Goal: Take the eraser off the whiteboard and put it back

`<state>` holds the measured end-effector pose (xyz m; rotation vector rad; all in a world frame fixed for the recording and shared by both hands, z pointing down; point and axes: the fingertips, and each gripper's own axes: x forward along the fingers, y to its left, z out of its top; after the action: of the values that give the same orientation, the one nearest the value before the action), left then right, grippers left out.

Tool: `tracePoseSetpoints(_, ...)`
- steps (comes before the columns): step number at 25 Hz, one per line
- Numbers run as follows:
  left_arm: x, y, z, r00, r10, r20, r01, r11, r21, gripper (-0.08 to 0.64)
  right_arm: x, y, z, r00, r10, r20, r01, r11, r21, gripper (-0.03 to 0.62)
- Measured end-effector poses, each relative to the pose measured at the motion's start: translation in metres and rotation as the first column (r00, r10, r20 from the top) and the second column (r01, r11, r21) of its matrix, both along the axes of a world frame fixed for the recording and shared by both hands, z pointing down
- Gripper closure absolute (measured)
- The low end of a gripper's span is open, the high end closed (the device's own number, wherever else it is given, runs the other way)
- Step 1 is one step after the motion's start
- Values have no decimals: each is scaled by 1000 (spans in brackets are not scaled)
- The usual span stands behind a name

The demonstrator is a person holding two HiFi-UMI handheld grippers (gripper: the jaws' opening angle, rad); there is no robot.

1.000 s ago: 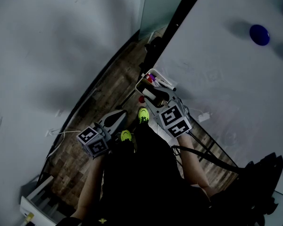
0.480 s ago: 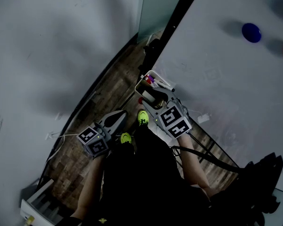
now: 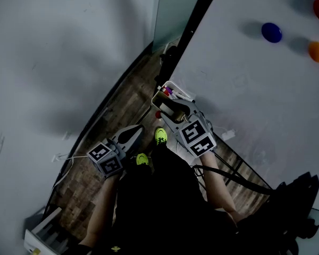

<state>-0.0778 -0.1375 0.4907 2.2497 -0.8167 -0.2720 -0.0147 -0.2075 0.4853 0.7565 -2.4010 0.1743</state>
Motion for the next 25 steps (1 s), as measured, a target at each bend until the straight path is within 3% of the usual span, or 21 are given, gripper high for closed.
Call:
tracePoseSetpoints(7,-2,0,-5,1000,25,8,-25,1000,6,551,0,3,-8,1000,10,12,-10,1000,13,428)
tracePoseSetpoints(11,0,-1,-10,999,39,-5,-39,999,23,551,0,8,-12,1000,18,19,-19,1000,21,565)
tracePoseSetpoints(13,1,-2,-15,999,45,-14,-45,999,30,551,-1,9,-14,999,23,22,-24,999,22,591)
tracePoseSetpoints(25,4,18,-25,995,100,-4,-99,992,79,551,1,39,-25,996,76,42,-77,996,43,592)
